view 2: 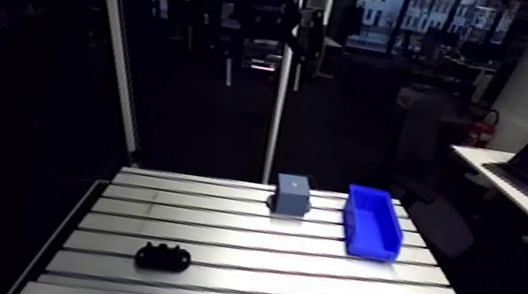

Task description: Pick up the M10 bolt and insert it into the hex recess until seated.

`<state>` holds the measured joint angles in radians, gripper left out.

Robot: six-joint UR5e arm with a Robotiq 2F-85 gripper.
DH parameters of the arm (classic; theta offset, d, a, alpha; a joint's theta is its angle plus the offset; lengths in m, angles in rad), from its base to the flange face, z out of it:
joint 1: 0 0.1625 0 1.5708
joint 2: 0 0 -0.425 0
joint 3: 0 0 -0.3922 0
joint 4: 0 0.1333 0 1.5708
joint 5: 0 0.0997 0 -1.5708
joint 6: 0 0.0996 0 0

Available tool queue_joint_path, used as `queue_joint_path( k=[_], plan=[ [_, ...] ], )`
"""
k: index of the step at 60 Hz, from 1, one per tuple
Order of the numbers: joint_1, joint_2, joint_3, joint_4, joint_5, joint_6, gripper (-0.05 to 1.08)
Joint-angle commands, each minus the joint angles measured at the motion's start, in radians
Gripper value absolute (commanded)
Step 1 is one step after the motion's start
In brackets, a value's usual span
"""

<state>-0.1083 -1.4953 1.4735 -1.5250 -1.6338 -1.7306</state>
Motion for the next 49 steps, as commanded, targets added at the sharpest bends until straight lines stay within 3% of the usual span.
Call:
queue_joint_path(
  k=[1, 33, 49],
  plan=[
    [-0.001, 0.020, -0.008, 0.004, 0.002, 0.000, 0.01],
    [0.002, 0.036, -0.001, -0.002, 0.010, 0.003, 0.01],
    [0.004, 0.048, -0.002, -0.002, 0.027, 0.004, 0.01]
  ],
)
